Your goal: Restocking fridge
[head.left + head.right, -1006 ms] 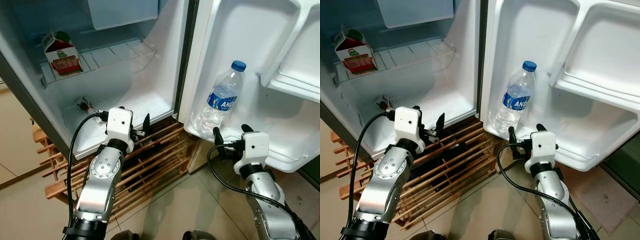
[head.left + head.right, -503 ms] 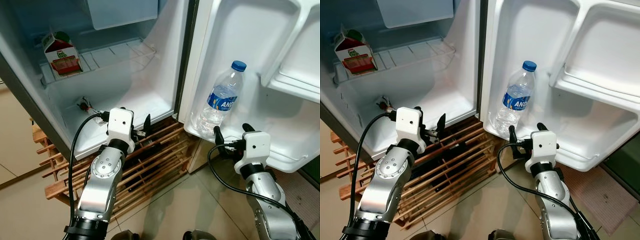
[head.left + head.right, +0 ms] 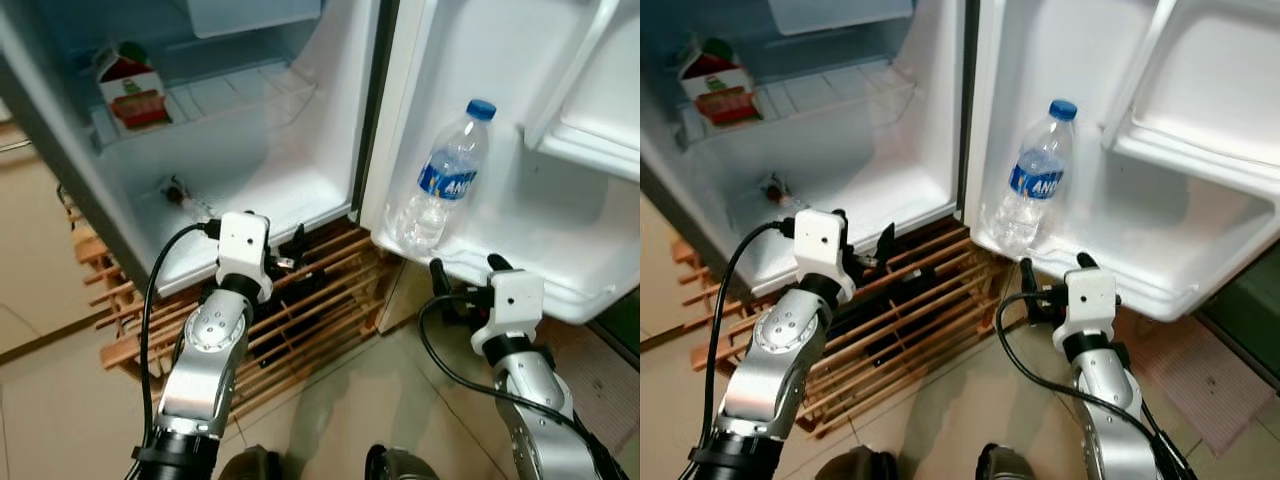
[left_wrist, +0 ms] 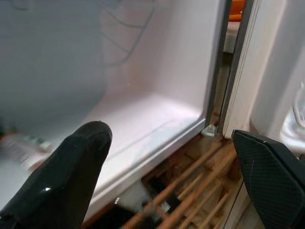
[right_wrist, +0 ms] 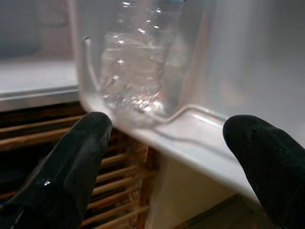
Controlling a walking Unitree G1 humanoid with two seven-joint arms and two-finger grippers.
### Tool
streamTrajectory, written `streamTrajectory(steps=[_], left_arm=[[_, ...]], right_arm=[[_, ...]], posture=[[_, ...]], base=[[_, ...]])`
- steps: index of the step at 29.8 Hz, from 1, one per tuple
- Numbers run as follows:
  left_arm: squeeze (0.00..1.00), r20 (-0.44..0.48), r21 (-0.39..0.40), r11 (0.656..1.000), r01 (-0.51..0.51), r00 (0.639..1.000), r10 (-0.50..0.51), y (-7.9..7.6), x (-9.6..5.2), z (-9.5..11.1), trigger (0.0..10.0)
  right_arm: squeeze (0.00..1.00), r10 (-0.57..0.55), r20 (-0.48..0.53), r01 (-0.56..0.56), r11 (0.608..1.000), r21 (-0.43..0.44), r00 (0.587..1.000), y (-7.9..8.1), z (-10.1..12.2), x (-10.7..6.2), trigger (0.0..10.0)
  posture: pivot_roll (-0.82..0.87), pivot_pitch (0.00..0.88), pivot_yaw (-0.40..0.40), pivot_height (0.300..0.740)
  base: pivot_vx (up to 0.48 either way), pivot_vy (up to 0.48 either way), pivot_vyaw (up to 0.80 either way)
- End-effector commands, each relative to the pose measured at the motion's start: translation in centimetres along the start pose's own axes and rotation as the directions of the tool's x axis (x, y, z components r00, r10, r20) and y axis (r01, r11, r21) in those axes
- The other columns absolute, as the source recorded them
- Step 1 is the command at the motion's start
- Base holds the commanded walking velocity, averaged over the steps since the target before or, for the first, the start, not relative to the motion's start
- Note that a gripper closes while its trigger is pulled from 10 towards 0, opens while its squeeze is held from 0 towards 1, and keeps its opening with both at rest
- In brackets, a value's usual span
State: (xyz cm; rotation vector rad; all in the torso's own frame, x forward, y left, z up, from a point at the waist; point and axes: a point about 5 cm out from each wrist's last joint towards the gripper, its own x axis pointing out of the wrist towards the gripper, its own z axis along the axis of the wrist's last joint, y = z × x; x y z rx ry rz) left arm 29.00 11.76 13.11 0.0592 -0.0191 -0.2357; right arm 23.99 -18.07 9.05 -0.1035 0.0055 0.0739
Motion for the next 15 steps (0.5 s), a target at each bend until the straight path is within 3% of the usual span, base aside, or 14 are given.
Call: streamTrajectory(steps=[1, 4, 15], left_arm=[[0.0, -0.005, -0.011, 1.0, 0.006, 1.0, -0.006, -0.18, 0.0, -0.2, 10.0], [0.0, -0.003, -0.008, 1.0, 0.007, 1.0, -0.007, -0.19, 0.03, -0.18, 10.0], [0.0, 0.002, -0.012, 0.999, 0.037, 0.999, -0.037, -0.57, -0.04, -0.23, 10.0]], right_arm=[[0.0, -0.009, 0.013, 0.01, 1.0, -0.012, 1.0, -0.34, 0.18, 0.09, 10.0], [0.0, -0.009, 0.014, 0.009, 1.0, -0.012, 1.0, -0.34, 0.17, 0.13, 10.0], [0.0, -0.003, 0.011, 0.003, 1.0, -0.012, 1.0, -0.22, 0.06, 0.13, 10.0]], posture=[[-0.1, 0.035, -0.011, 0.726], [-0.1, 0.035, -0.01, 0.726], [-0.11, 0.04, -0.011, 0.726]], base=[[-0.292, 0.0, 0.0], [-0.287, 0.0, 0.0], [0.0, 0.0, 0.0]])
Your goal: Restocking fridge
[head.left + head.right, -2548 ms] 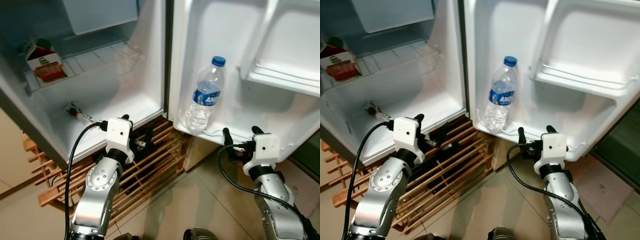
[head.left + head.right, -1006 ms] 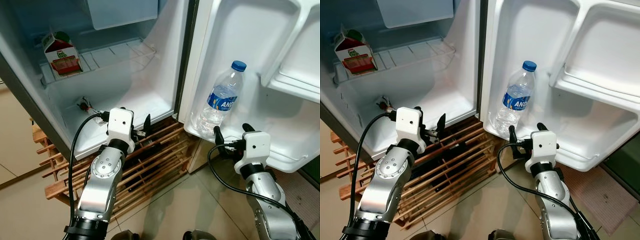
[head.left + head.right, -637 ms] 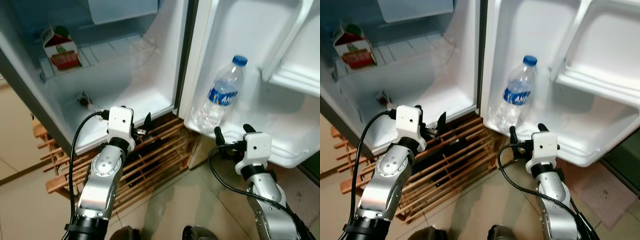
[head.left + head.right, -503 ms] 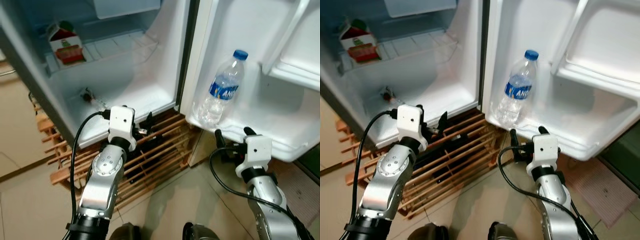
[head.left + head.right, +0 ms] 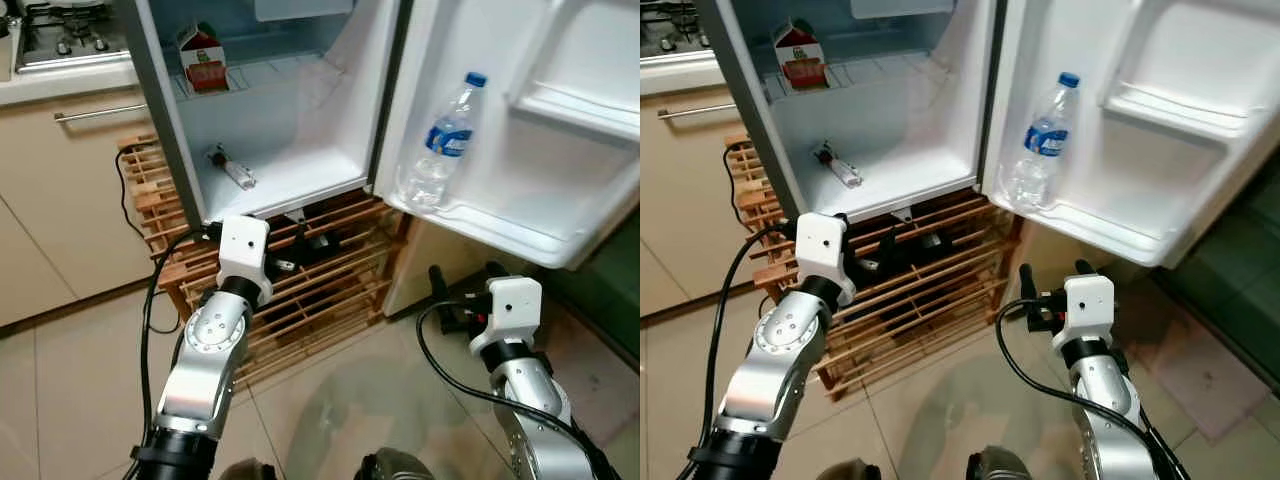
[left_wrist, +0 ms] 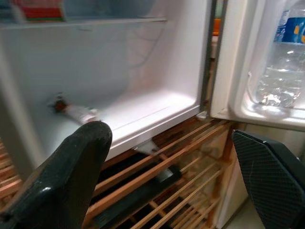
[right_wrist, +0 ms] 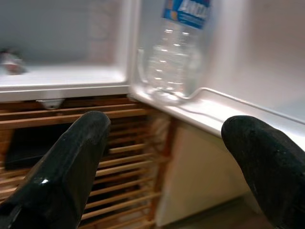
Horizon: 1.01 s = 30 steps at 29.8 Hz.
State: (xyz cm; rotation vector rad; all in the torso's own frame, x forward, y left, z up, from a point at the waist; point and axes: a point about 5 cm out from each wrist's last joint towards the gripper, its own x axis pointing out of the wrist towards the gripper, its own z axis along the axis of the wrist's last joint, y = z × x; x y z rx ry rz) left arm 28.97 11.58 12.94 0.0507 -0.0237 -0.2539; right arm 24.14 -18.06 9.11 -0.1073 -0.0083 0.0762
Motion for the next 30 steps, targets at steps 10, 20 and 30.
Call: streamTrajectory(steps=[10, 20, 30], left_arm=[[0.0, 0.0, 0.004, 1.0, 0.031, 1.0, -0.031, -0.7, 0.1, -0.1, 10.0], [0.0, -0.001, 0.012, 1.0, 0.027, 1.0, -0.027, -0.6, 0.1, -0.2, 10.0], [0.0, -0.013, 0.028, 1.0, -0.001, 1.0, 0.001, 0.7, -1.2, -1.5, 10.0]], right_arm=[[0.0, -0.006, -0.004, 0.006, 1.0, -0.012, 1.0, -0.2, -0.1, 0.0, 10.0], [0.0, 0.001, -0.006, -0.001, 1.0, -0.016, 1.0, 0.0, -0.1, 0.0, 10.0], [0.0, 0.009, -0.009, -0.01, 1.0, -0.015, 1.0, -0.2, -0.4, -0.3, 10.0]], posture=[[-0.11, 0.046, -0.01, 0.726], [-0.11, 0.05, -0.01, 0.726], [-0.11, 0.047, -0.009, 0.726]], base=[[0.0, -0.48, 0.43], [0.0, -0.48, 0.77], [0.0, -0.336, 0.54]])
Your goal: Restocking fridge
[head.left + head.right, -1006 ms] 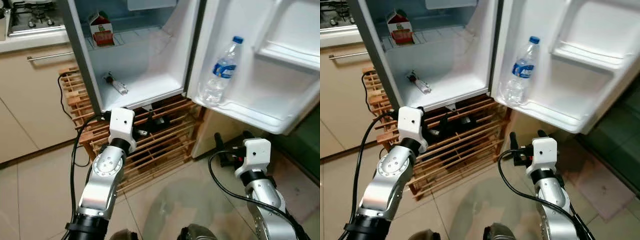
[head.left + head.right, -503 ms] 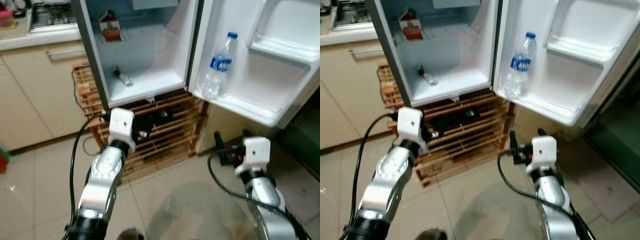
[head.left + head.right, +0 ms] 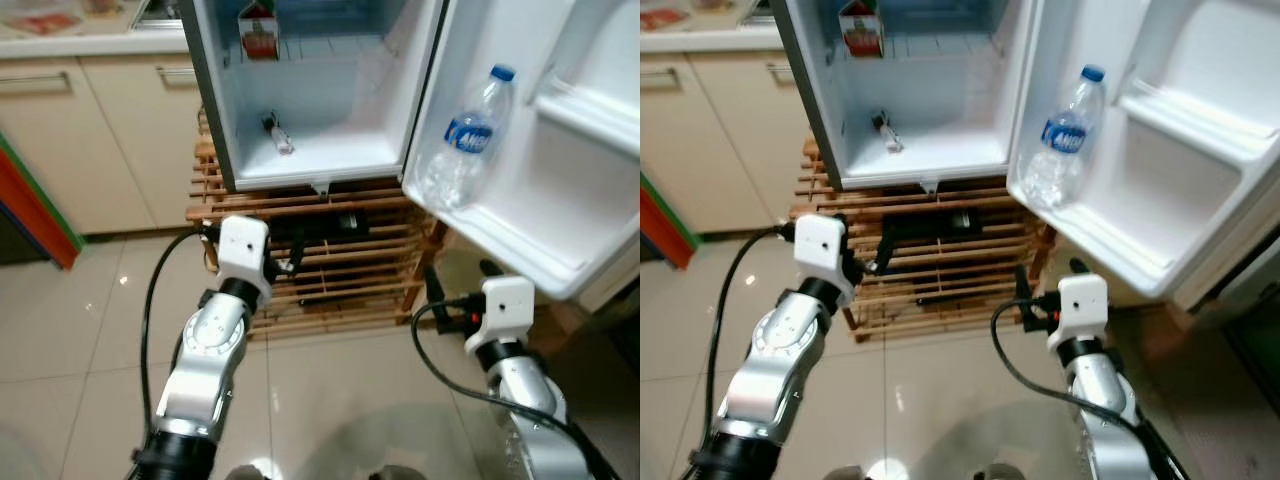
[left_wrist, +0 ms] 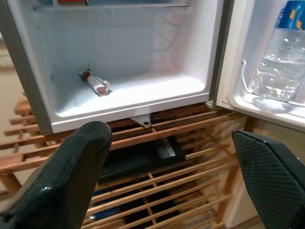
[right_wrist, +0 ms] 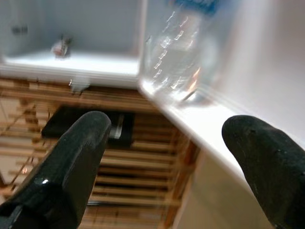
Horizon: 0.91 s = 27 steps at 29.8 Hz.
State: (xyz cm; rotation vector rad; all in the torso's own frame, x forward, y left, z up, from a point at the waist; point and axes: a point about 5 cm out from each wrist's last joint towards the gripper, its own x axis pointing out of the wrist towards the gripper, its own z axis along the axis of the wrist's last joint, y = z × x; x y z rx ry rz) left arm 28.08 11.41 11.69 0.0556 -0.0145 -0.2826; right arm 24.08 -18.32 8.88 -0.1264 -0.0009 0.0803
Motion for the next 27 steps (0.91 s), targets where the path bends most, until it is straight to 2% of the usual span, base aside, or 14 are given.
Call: streamTrajectory(steps=[1, 2, 5, 8, 9, 11, 16, 18, 27], left_arm=[[0.0, -0.005, 0.025, 0.999, -0.03, 1.0, 0.03, 1.1, -0.4, -0.3, 10.0], [0.0, -0.036, 0.037, 0.998, -0.046, 0.998, 0.047, 2.0, -1.2, -1.3, 10.0], [0.0, -0.081, -0.006, 0.998, -0.056, 0.995, 0.056, 2.9, -3.0, -2.7, 10.0], [0.0, -0.101, 0.013, 1.0, -0.006, 0.995, 0.007, 2.2, -4.9, -3.6, 10.0], [0.0, -0.101, 0.013, 1.0, -0.006, 0.995, 0.007, 2.2, -4.9, -3.6, 10.0], [0.0, -0.084, -0.018, 1.0, -0.003, 0.996, 0.001, 1.6, -6.1, -3.6, 10.0], [0.0, -0.037, -0.037, 0.999, -0.033, 0.999, 0.031, 1.7, -5.9, -2.7, 10.0], [0.0, -0.014, -0.039, 0.999, -0.015, 1.0, 0.015, 1.6, -5.5, -2.2, 10.0], [0.0, -0.007, -0.023, 1.0, 0.01, 1.0, -0.01, 1.1, -5.5, -2.0, 10.0]], right_arm=[[0.0, 0.005, -0.001, -0.005, 1.0, 0.004, 1.0, 0.0, -0.1, -0.2, 10.0], [0.0, 0.005, -0.01, -0.005, 1.0, 0.002, 1.0, -0.1, -0.4, -0.4, 10.0], [0.0, 0.012, -0.025, -0.012, 1.0, -0.004, 1.0, -0.4, -0.8, -0.8, 10.0], [0.0, 0.02, -0.047, -0.021, 1.0, -0.011, 0.999, -0.7, -1.5, -1.2, 10.0], [0.0, 0.02, -0.047, -0.021, 1.0, -0.011, 0.999, -0.7, -1.5, -1.2, 10.0], [0.0, 0.025, -0.079, -0.027, 1.0, -0.014, 0.997, -1.0, -2.3, -1.8, 10.0], [0.0, 0.047, -0.082, -0.048, 0.999, -0.01, 0.995, -0.6, -2.3, -1.6, 10.0], [0.0, 0.048, -0.07, -0.048, 0.999, -0.006, 0.996, -0.6, -2.1, -1.2, 10.0], [0.0, 0.048, -0.063, -0.049, 0.999, -0.01, 0.997, -0.9, -2.1, -1.5, 10.0]], posture=[[-0.11, 0.047, -0.009, 0.726], [-0.11, 0.046, -0.008, 0.726], [-0.1, 0.045, -0.01, 0.726], [-0.09, 0.045, -0.011, 0.726], [-0.09, 0.045, -0.011, 0.726], [-0.08, 0.046, -0.016, 0.726], [-0.08, 0.038, -0.02, 0.726], [-0.08, 0.032, -0.023, 0.726], [-0.09, 0.032, -0.025, 0.726]], base=[[0.0, 0.0, 0.0], [0.0, 0.0, 0.0], [0.0, 0.0, 0.0], [0.0, 0.0, 0.0], [0.0, 0.0, 0.0], [0.0, 0.0, 0.0], [0.0, -0.12, 0.0], [0.0, -0.48, 0.0], [0.0, -0.48, 0.0]])
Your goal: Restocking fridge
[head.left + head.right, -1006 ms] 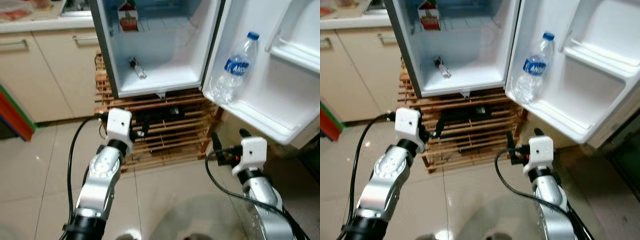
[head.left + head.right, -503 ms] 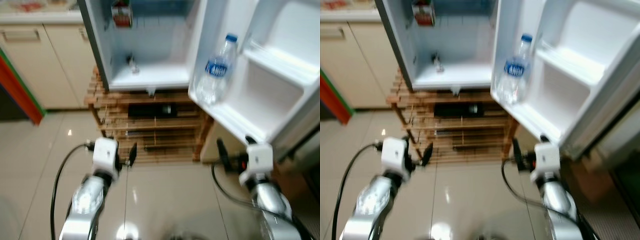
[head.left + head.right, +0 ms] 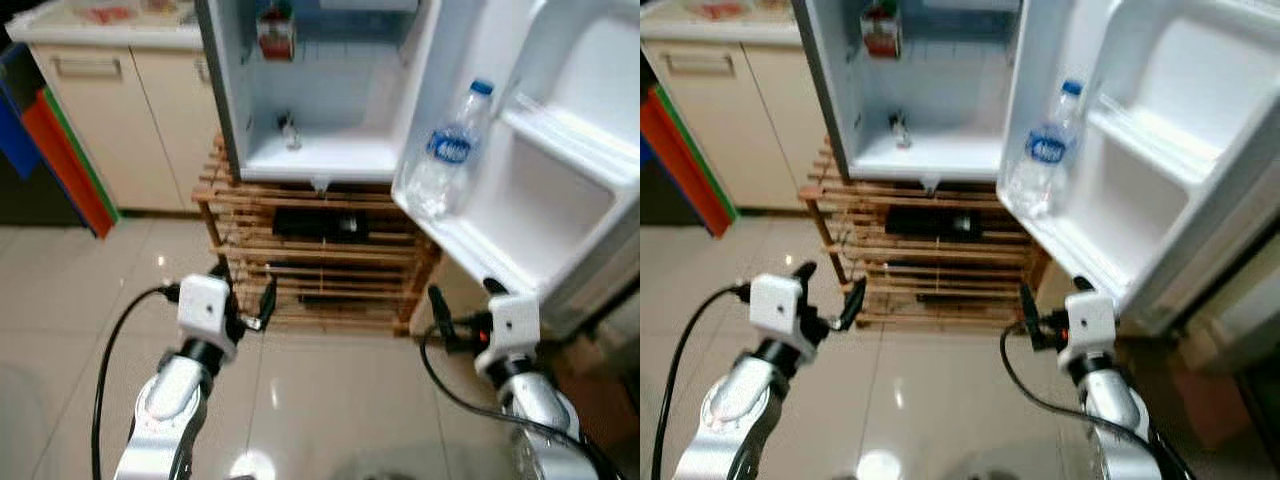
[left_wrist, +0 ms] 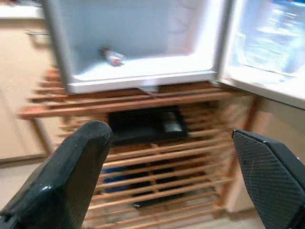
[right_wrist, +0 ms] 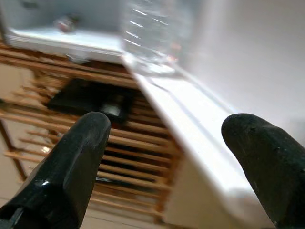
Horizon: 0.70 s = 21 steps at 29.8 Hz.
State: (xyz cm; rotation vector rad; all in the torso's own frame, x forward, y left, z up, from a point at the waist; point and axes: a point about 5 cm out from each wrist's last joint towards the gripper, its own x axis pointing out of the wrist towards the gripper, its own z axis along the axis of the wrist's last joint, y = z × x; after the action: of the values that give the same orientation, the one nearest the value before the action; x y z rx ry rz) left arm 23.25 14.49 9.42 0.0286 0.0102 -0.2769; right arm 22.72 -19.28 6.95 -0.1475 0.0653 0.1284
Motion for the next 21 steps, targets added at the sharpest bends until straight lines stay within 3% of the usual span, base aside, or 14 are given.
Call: streamTrajectory(steps=[1, 3, 13, 18, 21], left_arm=[[0.0, 0.016, 0.008, 1.0, 0.019, 1.0, -0.019, -0.5, 0.0, 0.3, 10.0], [0.0, 0.024, 0.01, 1.0, 0.028, 0.999, -0.028, -0.6, 0.0, 0.4, 10.0], [0.0, 0.01, 0.018, 1.0, -0.014, 1.0, 0.014, -0.2, 0.6, 0.2, 10.0], [0.0, 0.013, 0.02, 0.999, -0.029, 0.999, 0.029, -0.2, 1.1, 0.5, 10.0], [0.0, 0.015, 0.026, 0.999, -0.028, 1.0, 0.027, -0.2, 1.2, 0.5, 10.0]], right_arm=[[0.0, -0.003, 0.0, 0.003, 1.0, 0.006, 1.0, -0.3, -0.1, -0.1, 10.0], [0.0, -0.004, 0.0, 0.004, 1.0, 0.005, 1.0, -0.3, -0.1, -0.2, 10.0], [0.0, 0.003, 0.007, -0.003, 1.0, 0.005, 1.0, -0.2, 0.0, 0.0, 10.0], [0.0, 0.006, 0.009, -0.006, 1.0, 0.007, 1.0, -0.1, 0.1, 0.1, 10.0], [0.0, 0.005, 0.008, -0.005, 1.0, 0.008, 1.0, 0.0, 0.1, 0.2, 10.0]], posture=[[-0.1, 0.033, -0.025, 0.726], [-0.1, 0.032, -0.025, 0.726], [-0.1, 0.033, -0.029, 0.726], [-0.1, 0.036, -0.028, 0.726], [-0.1, 0.035, -0.029, 0.726]], base=[[0.0, -0.48, 0.0], [0.0, -0.439, 0.0], [0.0, 0.0, 0.0], [-0.336, 0.0, 0.0], [0.0, 0.0, 0.0]])
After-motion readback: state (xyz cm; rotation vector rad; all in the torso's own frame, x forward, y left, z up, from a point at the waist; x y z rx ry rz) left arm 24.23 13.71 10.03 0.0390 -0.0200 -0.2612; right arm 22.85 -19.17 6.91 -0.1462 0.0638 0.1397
